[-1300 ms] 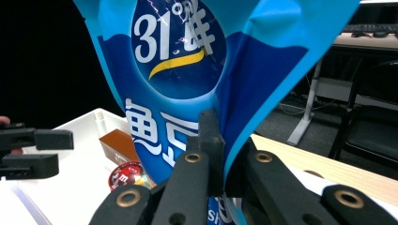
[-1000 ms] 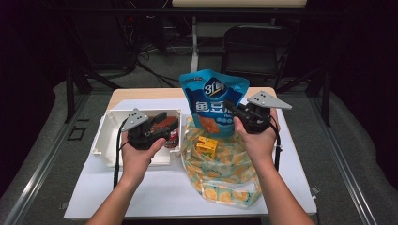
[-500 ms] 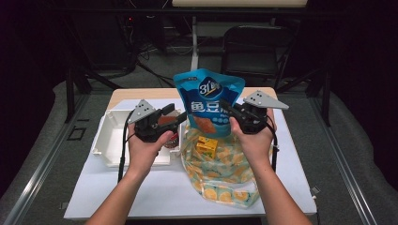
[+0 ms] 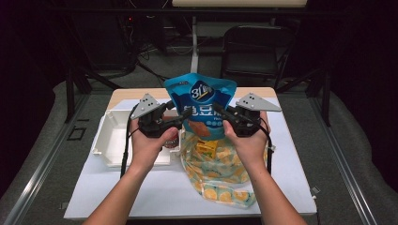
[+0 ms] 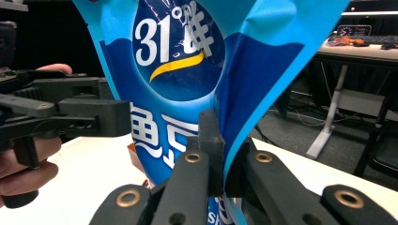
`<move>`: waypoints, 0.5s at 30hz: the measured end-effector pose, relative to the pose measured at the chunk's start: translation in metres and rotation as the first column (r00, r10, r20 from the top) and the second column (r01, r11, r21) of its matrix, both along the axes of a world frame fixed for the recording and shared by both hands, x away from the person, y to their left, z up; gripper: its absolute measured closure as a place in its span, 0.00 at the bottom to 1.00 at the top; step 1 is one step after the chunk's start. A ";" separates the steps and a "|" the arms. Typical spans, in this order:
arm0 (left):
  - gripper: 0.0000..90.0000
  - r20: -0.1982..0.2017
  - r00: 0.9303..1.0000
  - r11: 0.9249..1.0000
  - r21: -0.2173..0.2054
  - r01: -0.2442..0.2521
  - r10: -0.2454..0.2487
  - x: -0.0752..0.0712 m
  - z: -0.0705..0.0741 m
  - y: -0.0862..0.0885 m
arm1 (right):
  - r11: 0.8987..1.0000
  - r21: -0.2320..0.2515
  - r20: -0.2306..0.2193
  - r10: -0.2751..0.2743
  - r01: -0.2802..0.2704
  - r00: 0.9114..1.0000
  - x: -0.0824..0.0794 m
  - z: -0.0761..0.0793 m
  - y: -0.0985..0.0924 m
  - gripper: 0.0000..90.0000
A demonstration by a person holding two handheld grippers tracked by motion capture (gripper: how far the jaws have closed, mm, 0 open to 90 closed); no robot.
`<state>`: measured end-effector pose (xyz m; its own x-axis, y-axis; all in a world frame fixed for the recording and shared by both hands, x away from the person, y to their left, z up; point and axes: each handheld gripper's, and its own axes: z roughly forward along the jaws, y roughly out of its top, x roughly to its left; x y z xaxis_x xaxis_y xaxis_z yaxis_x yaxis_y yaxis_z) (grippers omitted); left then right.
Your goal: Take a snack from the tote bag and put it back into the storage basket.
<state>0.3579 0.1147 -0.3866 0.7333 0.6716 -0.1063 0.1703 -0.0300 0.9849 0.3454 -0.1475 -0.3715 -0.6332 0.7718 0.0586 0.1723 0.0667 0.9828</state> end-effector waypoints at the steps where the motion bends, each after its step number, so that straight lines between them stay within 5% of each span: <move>1: 0.48 0.005 1.000 1.000 0.001 0.008 -0.008 0.000 0.001 -0.001 | 1.000 0.002 0.001 0.001 -0.001 1.000 -0.001 0.000 0.001 1.00; 6: 0.53 0.016 1.000 1.000 -0.001 -0.008 0.008 -0.003 0.003 -0.005 | 1.000 -0.005 0.002 0.014 -0.014 1.000 -0.003 -0.001 0.007 1.00; 15: 0.88 -0.005 1.000 0.999 -0.035 -0.005 0.005 -0.005 0.009 -0.001 | 1.000 -0.023 0.028 0.010 -0.010 1.000 -0.009 0.001 0.013 1.00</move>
<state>0.3526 0.1133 -0.3779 0.7293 0.6710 -0.1336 0.1754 0.0054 0.9845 0.3362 -0.1342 -0.3703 -0.6419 0.7664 0.0237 0.1444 0.0904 0.9854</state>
